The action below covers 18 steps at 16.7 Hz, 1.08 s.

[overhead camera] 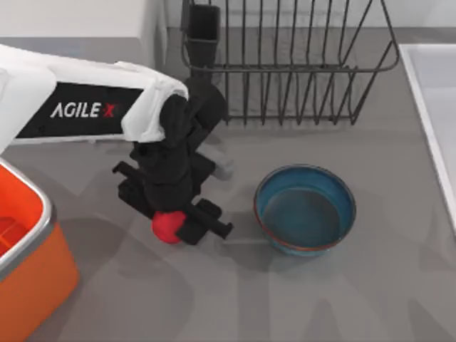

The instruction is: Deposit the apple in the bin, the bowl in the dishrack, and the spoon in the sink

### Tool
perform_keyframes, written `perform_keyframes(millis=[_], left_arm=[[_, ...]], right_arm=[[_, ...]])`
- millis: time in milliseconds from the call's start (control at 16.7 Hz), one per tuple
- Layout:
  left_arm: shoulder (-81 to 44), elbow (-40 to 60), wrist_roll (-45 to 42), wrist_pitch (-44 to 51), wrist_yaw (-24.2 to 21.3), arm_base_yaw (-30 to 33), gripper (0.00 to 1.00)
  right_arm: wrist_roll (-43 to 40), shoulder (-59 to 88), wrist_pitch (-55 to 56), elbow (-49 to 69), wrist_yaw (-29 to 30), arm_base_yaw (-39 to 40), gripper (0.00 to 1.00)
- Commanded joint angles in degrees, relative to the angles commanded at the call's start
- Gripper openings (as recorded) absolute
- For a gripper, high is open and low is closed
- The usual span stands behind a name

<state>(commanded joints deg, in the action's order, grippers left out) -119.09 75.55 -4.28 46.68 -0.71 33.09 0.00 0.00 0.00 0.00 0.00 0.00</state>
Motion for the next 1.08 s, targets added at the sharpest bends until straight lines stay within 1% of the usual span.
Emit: perform_keyframes(millis=[600, 720, 1080], left_arm=[[1.2, 1.2, -0.3, 1.3, 0.5, 0.0, 0.00], [2.1, 3.6, -0.2, 4.5, 0.5, 0.0, 0.00], [6.7, 12.9, 0.0, 19.2, 0.6, 0.0, 0.00]], right_arm=[[0.0, 0.0, 0.0, 0.0, 0.0, 0.0, 1.00], [0.0, 0.0, 0.0, 0.0, 0.0, 0.0, 1.00], [0.0, 0.0, 0.0, 0.0, 0.0, 0.0, 1.00]])
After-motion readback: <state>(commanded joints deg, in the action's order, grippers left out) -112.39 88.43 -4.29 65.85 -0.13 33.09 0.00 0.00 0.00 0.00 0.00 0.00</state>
